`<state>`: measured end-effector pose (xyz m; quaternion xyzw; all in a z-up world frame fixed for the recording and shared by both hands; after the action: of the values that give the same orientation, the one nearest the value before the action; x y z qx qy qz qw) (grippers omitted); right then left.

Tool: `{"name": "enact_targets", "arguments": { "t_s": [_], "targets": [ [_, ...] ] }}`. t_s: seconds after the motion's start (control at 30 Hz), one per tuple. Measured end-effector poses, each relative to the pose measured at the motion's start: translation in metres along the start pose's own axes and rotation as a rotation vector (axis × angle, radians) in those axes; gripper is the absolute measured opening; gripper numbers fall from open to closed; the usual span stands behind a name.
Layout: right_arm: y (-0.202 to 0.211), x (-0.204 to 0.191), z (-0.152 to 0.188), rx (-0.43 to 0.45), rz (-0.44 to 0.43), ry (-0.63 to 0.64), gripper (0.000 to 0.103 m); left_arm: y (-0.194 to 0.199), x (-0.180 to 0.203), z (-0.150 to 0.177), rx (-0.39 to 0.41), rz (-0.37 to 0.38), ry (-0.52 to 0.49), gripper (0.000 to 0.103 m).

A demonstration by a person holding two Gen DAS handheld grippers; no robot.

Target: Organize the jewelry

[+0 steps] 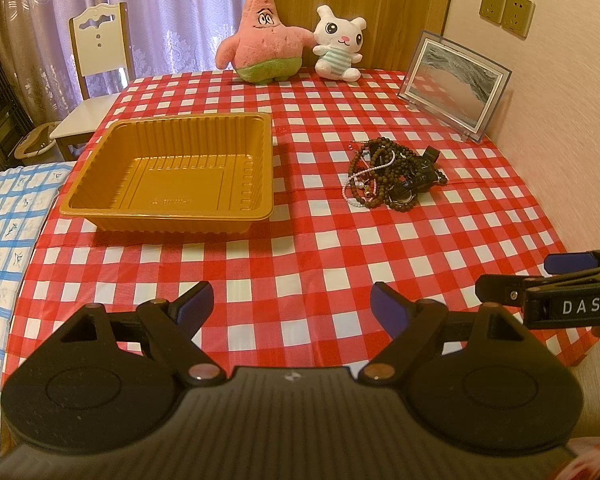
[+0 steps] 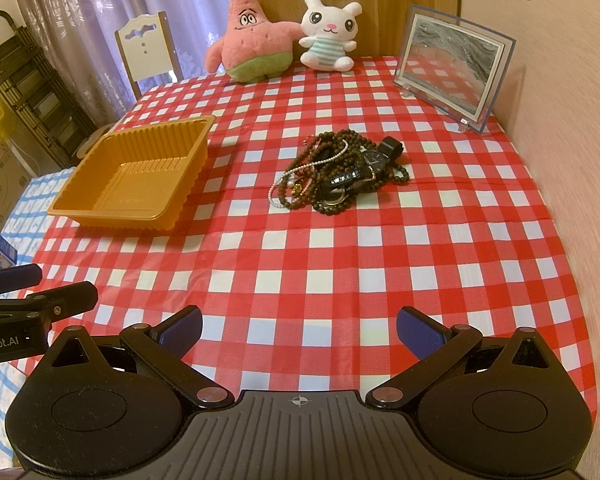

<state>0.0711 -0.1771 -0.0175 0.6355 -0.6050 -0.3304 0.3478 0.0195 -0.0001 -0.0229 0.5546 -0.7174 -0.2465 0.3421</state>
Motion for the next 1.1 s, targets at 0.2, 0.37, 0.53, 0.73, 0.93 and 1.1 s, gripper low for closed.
{"name": "enact_targets", "arguments": {
  "t_s": [0.2, 0.37, 0.53, 0.73, 0.93, 1.1],
  "targets": [
    [0.0, 0.0003, 0.0, 0.0, 0.0, 0.0, 0.103, 0.0, 0.0, 0.0, 0.0, 0.001, 0.0, 0.084],
    [-0.0001, 0.0004, 0.0, -0.001, 0.0, 0.0, 0.103, 0.0, 0.0, 0.0, -0.001, 0.001, 0.0, 0.084],
    [-0.0003, 0.0005, -0.0001, 0.0, 0.0, 0.0, 0.103, 0.0001, 0.0, 0.0, 0.0, 0.0, 0.0, 0.084],
    [-0.0007, 0.0007, -0.0004, -0.001, 0.001, 0.0, 0.103, 0.0001, 0.0, 0.0001, -0.001, 0.001, 0.001, 0.084],
    [-0.0015, 0.0014, -0.0015, -0.001, 0.001, 0.0, 0.103, 0.0001, -0.0001, 0.0001, -0.001, 0.001, 0.001, 0.084],
    [-0.002, 0.0016, -0.0021, -0.002, 0.001, 0.0, 0.103, 0.0, -0.0001, 0.0, -0.001, 0.001, 0.001, 0.084]
  ]
}}
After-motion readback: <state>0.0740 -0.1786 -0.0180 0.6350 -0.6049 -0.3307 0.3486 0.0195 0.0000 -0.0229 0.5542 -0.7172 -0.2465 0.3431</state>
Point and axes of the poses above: each gripper's, at about its wrist camera, not at the fingertips, and y roughly against the way its jaws point, x to its right, z to its underside, the point moved 3 cm from there along -y, roughly the way its jaws point, and after that the axes turned 15 degrees about z, right-handed, at the moved point
